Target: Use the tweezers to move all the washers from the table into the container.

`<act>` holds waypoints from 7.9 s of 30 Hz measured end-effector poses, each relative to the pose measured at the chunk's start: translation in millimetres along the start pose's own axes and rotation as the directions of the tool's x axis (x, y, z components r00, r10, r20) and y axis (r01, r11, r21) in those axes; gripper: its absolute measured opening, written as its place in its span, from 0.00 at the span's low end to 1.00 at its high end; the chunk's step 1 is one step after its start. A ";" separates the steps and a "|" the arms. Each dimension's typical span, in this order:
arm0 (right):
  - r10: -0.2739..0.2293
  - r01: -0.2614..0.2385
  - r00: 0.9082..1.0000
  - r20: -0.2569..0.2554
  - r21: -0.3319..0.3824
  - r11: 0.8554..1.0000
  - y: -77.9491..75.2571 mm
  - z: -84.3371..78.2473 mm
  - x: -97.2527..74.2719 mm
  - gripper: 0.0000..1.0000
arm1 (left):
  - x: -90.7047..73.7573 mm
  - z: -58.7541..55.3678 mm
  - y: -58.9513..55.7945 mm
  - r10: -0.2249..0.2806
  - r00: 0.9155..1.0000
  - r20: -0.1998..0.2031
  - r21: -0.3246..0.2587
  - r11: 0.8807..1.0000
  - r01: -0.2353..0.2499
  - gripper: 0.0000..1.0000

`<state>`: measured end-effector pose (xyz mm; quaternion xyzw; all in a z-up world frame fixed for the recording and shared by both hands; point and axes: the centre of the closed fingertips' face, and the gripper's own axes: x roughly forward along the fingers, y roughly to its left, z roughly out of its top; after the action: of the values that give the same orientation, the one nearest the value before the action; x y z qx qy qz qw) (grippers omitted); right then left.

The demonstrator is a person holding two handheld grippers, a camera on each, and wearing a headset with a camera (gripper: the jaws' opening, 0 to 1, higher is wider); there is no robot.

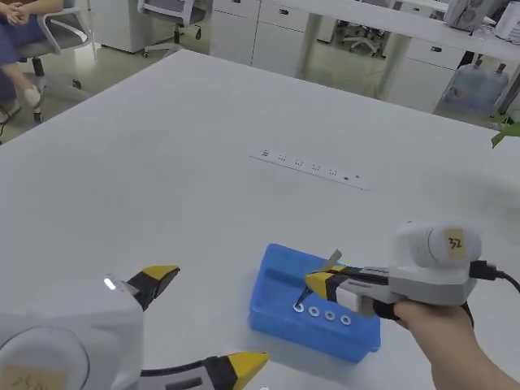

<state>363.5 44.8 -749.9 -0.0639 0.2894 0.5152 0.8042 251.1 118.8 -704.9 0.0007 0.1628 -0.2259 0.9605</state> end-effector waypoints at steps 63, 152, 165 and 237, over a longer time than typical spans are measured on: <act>0.197 -0.203 0.976 -0.090 -0.067 0.977 110.0 -63.1 -14.8 0.03 | 1.8 -4.4 -3.4 -0.018 1.000 -0.023 0.014 1.000 0.018 0.82; 0.000 0.002 0.990 0.141 -0.015 1.000 1.5 38.7 -19.3 0.03 | 2.3 -6.6 -3.3 -0.021 0.999 -0.029 0.009 1.000 0.022 0.81; -0.025 0.020 0.984 0.176 0.029 0.999 26.4 17.4 -65.4 0.03 | -0.3 -1.1 -9.4 -0.035 0.999 -0.023 0.053 0.998 0.036 0.66; 0.109 -0.271 0.926 -0.362 -0.434 0.859 114.3 -106.3 -61.2 0.04 | 19.2 -32.7 -126.8 -0.528 0.635 -0.564 0.297 0.588 0.753 0.00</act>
<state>203.5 6.4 -782.6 -0.3141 0.2869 0.6306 0.6492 202.1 -0.9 -732.7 0.2413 0.2869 -0.5935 0.7122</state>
